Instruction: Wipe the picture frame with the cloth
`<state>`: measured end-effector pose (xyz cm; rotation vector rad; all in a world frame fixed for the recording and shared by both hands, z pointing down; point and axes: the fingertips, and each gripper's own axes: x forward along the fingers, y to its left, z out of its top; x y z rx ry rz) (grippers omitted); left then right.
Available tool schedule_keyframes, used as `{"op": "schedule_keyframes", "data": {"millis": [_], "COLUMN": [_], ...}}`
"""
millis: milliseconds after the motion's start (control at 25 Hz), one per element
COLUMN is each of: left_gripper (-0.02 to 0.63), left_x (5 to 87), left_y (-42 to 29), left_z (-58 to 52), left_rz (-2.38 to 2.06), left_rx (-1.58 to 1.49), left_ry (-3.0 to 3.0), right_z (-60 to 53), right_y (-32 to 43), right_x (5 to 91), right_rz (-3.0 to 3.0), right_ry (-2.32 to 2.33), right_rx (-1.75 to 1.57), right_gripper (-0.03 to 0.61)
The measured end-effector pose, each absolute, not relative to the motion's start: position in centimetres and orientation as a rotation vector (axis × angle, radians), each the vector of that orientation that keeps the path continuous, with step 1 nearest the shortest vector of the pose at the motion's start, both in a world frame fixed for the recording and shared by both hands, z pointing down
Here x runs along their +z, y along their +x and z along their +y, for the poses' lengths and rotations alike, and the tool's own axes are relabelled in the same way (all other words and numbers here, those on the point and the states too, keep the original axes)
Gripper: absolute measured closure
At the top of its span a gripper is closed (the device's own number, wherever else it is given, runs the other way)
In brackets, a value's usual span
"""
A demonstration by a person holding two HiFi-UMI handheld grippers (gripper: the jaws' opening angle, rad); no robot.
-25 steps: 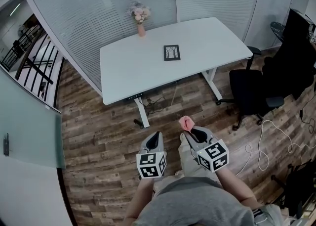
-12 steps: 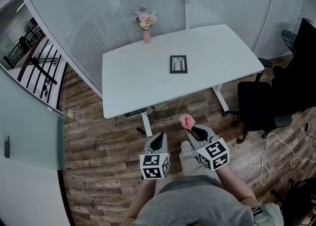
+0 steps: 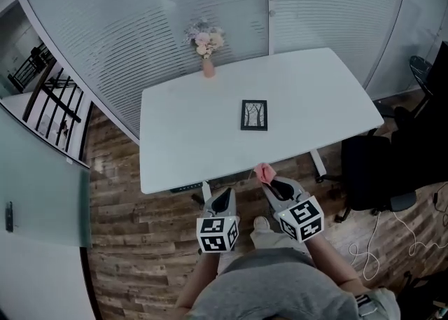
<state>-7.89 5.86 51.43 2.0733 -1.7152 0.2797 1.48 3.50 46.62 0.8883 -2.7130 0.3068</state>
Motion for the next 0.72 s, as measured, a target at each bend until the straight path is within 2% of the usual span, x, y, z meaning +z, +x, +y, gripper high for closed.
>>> {"op": "schedule_keyframes", "data": {"millis": [720], "left_gripper": [0.612], "left_x": [51.8], "left_y": [-8.2], "left_z": [-9.1], "left_rz": [-1.739], "left_rx": [0.262], "left_ry": [2.019], "right_z": [-11.3], "right_y": [0.8], "right_x": [46.3], "right_rz": [-2.73], "right_ry": [0.794], "right_rx": [0.286], "right_gripper": [0.537]}}
